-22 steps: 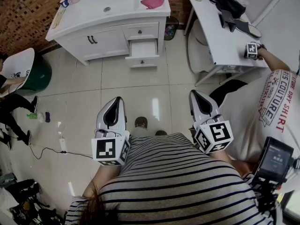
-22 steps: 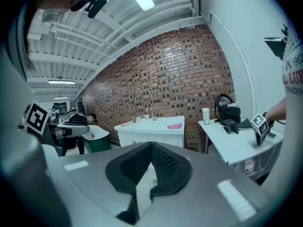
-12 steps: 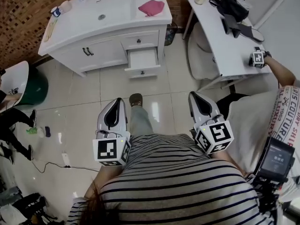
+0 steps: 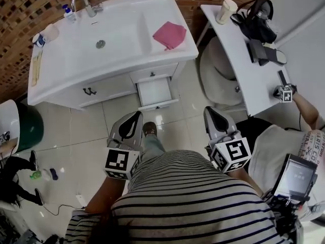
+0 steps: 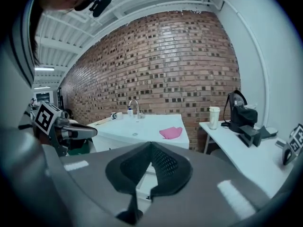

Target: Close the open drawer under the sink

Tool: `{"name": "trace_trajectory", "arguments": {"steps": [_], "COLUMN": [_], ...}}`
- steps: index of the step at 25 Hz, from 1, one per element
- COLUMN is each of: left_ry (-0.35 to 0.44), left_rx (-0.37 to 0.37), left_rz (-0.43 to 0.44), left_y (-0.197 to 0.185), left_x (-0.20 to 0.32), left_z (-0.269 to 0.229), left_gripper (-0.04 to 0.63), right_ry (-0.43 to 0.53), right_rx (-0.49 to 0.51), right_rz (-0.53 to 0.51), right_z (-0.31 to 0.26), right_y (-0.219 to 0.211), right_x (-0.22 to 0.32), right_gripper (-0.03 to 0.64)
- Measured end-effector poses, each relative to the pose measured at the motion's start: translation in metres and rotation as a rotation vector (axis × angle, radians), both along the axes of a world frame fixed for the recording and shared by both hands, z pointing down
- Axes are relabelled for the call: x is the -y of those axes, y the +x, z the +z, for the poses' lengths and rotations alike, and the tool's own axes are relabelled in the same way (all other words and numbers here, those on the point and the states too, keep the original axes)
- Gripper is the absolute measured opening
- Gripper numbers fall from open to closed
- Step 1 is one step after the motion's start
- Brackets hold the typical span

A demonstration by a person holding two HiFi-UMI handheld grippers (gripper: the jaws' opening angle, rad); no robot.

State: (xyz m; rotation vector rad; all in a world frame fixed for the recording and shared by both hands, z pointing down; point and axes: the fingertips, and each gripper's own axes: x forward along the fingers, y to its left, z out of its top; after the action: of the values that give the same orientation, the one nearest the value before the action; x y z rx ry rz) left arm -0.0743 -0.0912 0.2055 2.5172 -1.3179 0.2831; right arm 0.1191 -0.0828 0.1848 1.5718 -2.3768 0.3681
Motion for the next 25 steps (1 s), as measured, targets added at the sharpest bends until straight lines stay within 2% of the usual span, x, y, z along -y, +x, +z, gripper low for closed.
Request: {"name": "trace_trajectory", "arguments": {"steps": [3,8,13,16,21,25], "left_ry": [-0.015,-0.076,-0.099,-0.064,-0.044,-0.003], "left_rx": [0.010,-0.019,-0.058,-0.071,-0.105,-0.151], "left_rz": [0.033,0.016,-0.070,-0.118,-0.203,-0.269], "left_y": [-0.012,-0.021,-0.034,-0.039,-0.046,-0.042], "left_x": [0.037,0.064,0.075,0.081,0.100,0.124], "left_z": [0.013,0.045,0.087,0.125,0.211,0.266], "left_gripper": [0.015,0.015,0.015,0.015,0.015,0.015], "right_ry": [-0.037,-0.092,-0.093,-0.093,-0.101,-0.113], "right_rx": [-0.016,-0.036,-0.041,-0.034,-0.075,-0.081], "right_rz": [0.011,-0.015,-0.068,-0.089,-0.152,-0.128], "right_z": [0.009,0.040,0.089,0.145,0.283,0.380], "right_y": [-0.014,-0.029,-0.036,-0.038,-0.049,-0.048], "right_x": [0.029,0.059,0.078,0.079,0.077,0.082], "right_gripper": [0.000,0.000,0.000,0.000,0.000,0.000]}}
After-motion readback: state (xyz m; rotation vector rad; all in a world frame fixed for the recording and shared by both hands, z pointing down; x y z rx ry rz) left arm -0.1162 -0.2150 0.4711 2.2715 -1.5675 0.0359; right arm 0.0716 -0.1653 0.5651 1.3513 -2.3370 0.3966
